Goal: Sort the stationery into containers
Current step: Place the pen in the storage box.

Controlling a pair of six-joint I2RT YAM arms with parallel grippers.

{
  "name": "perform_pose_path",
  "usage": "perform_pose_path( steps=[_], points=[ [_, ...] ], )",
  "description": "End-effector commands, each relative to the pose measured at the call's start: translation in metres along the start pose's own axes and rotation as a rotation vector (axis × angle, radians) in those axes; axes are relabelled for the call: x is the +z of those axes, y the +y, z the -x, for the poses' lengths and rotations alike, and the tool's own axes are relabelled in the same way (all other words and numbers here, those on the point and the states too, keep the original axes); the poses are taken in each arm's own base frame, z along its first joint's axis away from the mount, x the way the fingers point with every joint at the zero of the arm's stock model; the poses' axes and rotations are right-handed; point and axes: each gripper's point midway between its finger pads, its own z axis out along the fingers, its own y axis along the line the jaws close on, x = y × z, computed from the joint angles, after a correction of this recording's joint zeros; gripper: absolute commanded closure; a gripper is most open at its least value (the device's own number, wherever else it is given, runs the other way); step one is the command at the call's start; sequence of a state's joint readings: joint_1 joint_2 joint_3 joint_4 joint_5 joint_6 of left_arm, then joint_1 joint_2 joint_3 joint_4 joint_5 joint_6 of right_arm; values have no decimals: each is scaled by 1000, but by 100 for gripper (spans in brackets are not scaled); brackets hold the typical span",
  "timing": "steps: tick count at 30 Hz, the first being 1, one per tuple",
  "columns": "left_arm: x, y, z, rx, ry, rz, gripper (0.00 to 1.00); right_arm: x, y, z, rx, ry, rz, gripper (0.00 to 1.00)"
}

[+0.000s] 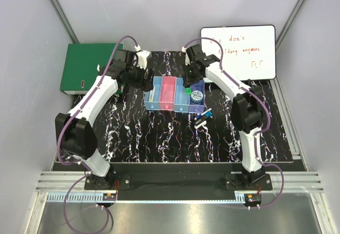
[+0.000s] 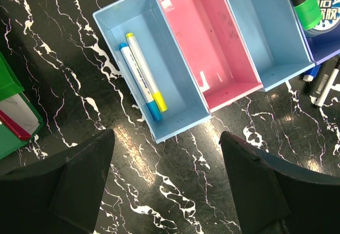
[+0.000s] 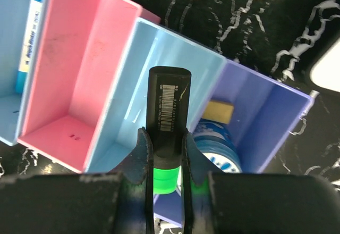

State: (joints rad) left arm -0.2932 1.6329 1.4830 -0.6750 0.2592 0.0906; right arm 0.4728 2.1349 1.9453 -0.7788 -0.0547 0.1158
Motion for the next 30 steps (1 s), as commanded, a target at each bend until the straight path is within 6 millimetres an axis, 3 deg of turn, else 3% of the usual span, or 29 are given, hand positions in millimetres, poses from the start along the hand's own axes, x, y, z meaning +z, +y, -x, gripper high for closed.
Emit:
perform_pose_path(
  steps=[1,9,19,30],
  points=[
    [-16,4,19,41,-89,29,14,0,26,24,-3,-64,58,100],
    [-14,8,13,37,-79,26,14,19,43,17,-9,-41,86,100],
    [-18,13,23,53,-97,44,14,37,41,-10,9,25,88,100],
    [-17,16,24,57,-94,46,14,44,40,-23,8,57,82,100]
  ],
)
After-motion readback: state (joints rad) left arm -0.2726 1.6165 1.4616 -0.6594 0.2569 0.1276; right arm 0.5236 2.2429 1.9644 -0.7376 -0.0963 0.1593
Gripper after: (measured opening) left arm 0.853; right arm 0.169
